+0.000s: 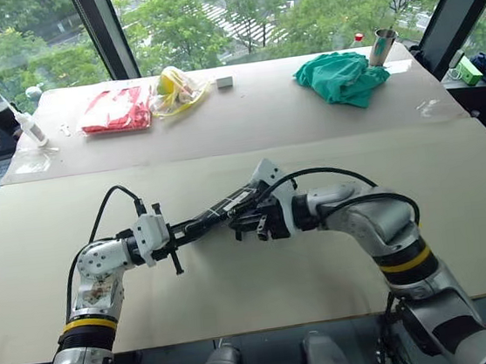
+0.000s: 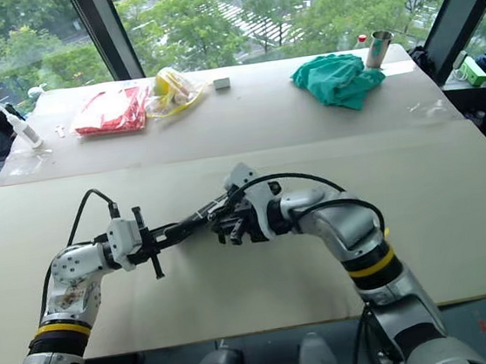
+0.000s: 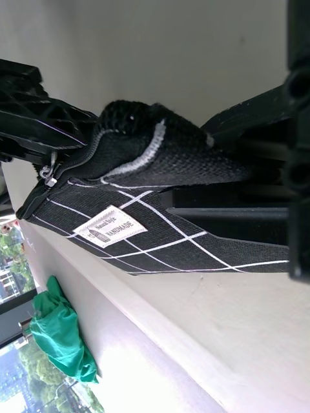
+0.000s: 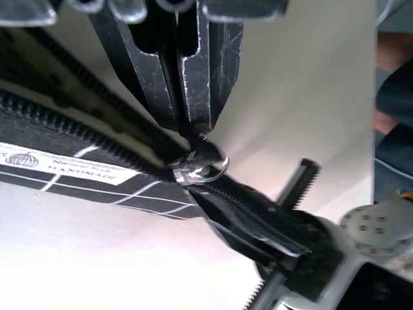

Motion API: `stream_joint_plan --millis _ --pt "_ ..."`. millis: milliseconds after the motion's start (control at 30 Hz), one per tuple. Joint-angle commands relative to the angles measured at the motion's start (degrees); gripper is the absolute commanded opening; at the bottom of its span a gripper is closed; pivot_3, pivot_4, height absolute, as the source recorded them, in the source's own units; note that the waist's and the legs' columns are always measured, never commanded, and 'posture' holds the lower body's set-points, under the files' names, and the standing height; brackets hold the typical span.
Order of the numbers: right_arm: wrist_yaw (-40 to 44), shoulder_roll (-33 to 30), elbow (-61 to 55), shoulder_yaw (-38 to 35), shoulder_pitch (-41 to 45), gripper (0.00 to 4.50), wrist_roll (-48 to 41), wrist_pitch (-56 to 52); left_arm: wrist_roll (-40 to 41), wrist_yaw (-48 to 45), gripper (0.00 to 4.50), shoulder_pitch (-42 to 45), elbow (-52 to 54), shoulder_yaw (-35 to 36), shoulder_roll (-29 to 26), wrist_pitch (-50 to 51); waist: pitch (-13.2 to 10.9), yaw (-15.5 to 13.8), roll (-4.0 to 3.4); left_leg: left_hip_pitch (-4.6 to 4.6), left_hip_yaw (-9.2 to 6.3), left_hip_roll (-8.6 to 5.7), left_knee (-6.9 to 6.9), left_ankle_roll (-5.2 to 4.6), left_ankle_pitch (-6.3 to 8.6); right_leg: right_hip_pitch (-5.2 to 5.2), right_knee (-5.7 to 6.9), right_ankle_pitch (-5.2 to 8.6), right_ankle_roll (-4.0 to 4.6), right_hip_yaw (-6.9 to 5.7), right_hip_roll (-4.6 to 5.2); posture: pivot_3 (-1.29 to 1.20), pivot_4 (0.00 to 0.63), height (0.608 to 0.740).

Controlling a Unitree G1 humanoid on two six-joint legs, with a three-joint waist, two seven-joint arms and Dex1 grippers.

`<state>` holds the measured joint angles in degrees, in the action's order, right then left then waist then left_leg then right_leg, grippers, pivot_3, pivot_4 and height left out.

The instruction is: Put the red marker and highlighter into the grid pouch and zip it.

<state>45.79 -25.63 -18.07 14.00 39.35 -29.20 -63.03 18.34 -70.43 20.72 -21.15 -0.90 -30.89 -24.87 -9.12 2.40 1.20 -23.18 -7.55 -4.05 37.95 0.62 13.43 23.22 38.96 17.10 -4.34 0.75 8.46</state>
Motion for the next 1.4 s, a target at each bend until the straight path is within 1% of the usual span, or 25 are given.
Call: stream_joint_plan --millis 33,100,167,267,333,500,567,600,633,700,733,800,867,933,1067,1133,1267,1400 --pt "5.77 -7.89 -8.69 -4.68 -2.29 0.08 -4.03 1.76 0.03 -0.04 0.0 -0.01 0.26 0.54 -0.34 -0.4 0.0 -0.21 0.0 -0.01 -0.02 -0.01 0.0 -0.01 0.01 -0.02 -0.02 0.0 0.0 -0.02 0.0 0.0 0.15 0.74" --pt "9.55 -14.67 -11.69 -5.46 -4.87 0.08 -3.21 5.31 0.04 0.02 0.0 -0.18 0.38 0.55 -0.32 -0.44 0.0 -0.1 0.0 0.0 0.0 0.0 0.0 -0.02 0.01 -0.04 -0.04 0.0 0.0 -0.03 0.0 0.0 0.15 0.74" --pt "12.41 -22.17 -11.99 -5.02 -7.23 0.08 0.18 9.75 0.1 0.1 0.0 -0.35 0.54 0.48 -0.33 -0.46 0.0 -0.2 0.0 -0.01 0.03 0.0 0.0 -0.03 0.02 -0.04 -0.03 0.0 0.0 -0.02 0.0 0.0 0.15 0.74" --pt "13.56 -28.96 -8.22 -3.53 -8.48 0.08 5.21 15.83 0.3 0.09 0.0 -0.45 0.61 0.39 -0.5 -0.51 -0.01 0.01 0.0 0.01 0.12 0.0 0.01 -0.06 0.03 -0.08 -0.09 0.0 -0.01 -0.02 0.0 0.0 0.15 0.74" --pt "13.2 -30.74 -4.15 -3.4 -8.02 0.08 8.3 19.57 0.35 -0.02 0.0 -0.42 0.42 0.37 -0.58 -0.65 0.0 0.32 0.01 0.07 0.26 0.03 0.0 -0.06 0.03 -0.08 -0.05 0.01 -0.01 -0.02 -0.01 0.0 0.15 0.74" --pt "14.25 -31.7 2.64 -4.53 -7.27 0.08 11.55 26.35 0.36 -0.29 0.0 -0.03 -0.01 0.5 -0.54 -0.92 -0.01 0.1 0.01 0.06 0.52 0.05 0.0 -0.06 0.04 -0.08 -0.05 0.01 -0.01 0.0 -0.03 0.0 0.15 0.74" --pt "14.46 -31.11 6.07 -5.22 -6.36 0.68 12.01 28.07 0.38 -0.37 0.0 0.05 -0.09 0.55 -0.54 -0.98 -0.01 -0.03 0.02 0.04 0.51 0.05 0.0 -0.06 0.04 -0.08 -0.08 0.0 -0.01 0.0 -0.02 0.0 0.15 0.74" --pt "14.58 -30.23 7.28 -5.94 -5.71 0.77 11.12 27.85 0.39 -0.39 0.0 0.04 -0.08 0.57 -0.55 -0.99 -0.02 -0.09 0.03 0.04 0.51 0.03 0.01 -0.06 0.03 -0.09 -0.08 0.0 -0.01 0.0 -0.01 0.0 0.15 0.74" --pt "14.85 -29.55 8.05 -6.44 -5.3 1.21 10.46 28.04 0.4 -0.4 0.0 0.01 -0.08 0.58 -0.57 -1.0 -0.02 -0.11 0.03 0.02 0.51 0.03 0.01 -0.05 0.03 -0.09 -0.09 0.0 -0.01 0.0 -0.01 0.0 0.15 0.74" --pt "14.19 -28.49 9.32 -6.34 -4.8 1.94 11.29 28.71 0.37 -0.43 0.0 -0.03 -0.11 0.63 -0.63 -1.05 -0.02 -0.07 0.03 0.03 0.48 0.04 0.01 -0.04 0.02 -0.08 -0.08 0.0 -0.01 0.01 -0.01 0.0 0.15 0.74" --pt "15.0 -27.88 9.19 -6.95 -4.96 2.16 9.84 27.9 0.38 -0.43 0.0 -0.07 -0.06 0.67 -0.63 -1.02 -0.02 -0.05 0.03 0.03 0.46 0.04 0.01 -0.05 0.03 -0.08 -0.08 0.0 -0.01 0.0 -0.01 0.0 0.15 0.74" --pt "14.61 -26.42 8.73 -8.47 -4.87 2.88 7.41 24.69 0.37 -0.43 0.0 -0.19 0.09 0.68 -0.62 -1.01 -0.02 -0.03 0.03 0.03 0.41 0.05 0.01 -0.05 0.03 -0.08 -0.08 0.0 -0.01 -0.01 -0.01 0.0 0.15 0.74" --pt "13.94 -24.94 9.71 -10.73 -3.85 3.55 4.02 19.14 0.39 -0.46 0.0 -0.21 0.21 0.64 -0.6 -0.96 -0.02 -0.02 0.03 0.02 0.37 0.05 0.01 -0.05 0.03 -0.08 -0.07 0.0 0.0 0.0 -0.01 0.0 0.15 0.74" --pt "15.32 -25.4 9.36 -12.36 -4.52 3.55 2.12 18.36 0.43 -0.67 0.0 -0.04 0.04 0.58 -0.6 -1.03 -0.02 -0.13 0.03 0.02 0.27 0.04 0.01 -0.05 0.03 -0.08 -0.07 0.0 0.0 0.01 -0.01 0.0 0.15 0.74" --pt "18.33 -27.49 8.45 -16.21 -8.33 3.55 0.32 20.93 0.32 -2.93 0.0 1.17 -0.98 -0.17 -0.76 -2.48 -0.02 -0.62 0.03 0.01 0.2 0.02 0.01 -0.05 0.03 -0.09 -0.08 0.0 0.0 0.0 -0.01 0.0 0.15 0.74" --pt "19.7 -27.6 7.83 -19.92 -10.65 3.55 -2.97 19.98 0.55 -4.87 0.0 3.08 -2.82 -0.27 -0.6 -3.98 -0.02 -0.75 0.03 0.01 0.25 0.02 0.01 -0.05 0.03 -0.1 -0.1 0.0 0.0 -0.01 0.0 0.0 0.15 0.74" --pt "21.74 -28.9 5.53 -25.21 -19.37 3.55 -4.85 21.66 -0.27 -10.53 0.0 8.81 -11.19 -0.56 -0.92 -10.84 -0.02 -1.33 0.03 0.02 0.44 0.03 0.05 -0.05 0.03 -0.14 -0.06 0.0 0.0 -0.09 -0.01 0.0 0.15 0.74" --pt "21.19 -29.48 1.22 -28.32 -26.99 3.55 -5.34 22.18 0.39 -17.03 0.0 14.53 -18.97 -1.1 -0.2 -16.58 -0.02 -1.47 0.04 0.01 0.52 0.02 0.13 -0.06 0.03 -0.17 -0.06 0.0 0.0 -0.07 -0.01 0.0 0.15 0.74"
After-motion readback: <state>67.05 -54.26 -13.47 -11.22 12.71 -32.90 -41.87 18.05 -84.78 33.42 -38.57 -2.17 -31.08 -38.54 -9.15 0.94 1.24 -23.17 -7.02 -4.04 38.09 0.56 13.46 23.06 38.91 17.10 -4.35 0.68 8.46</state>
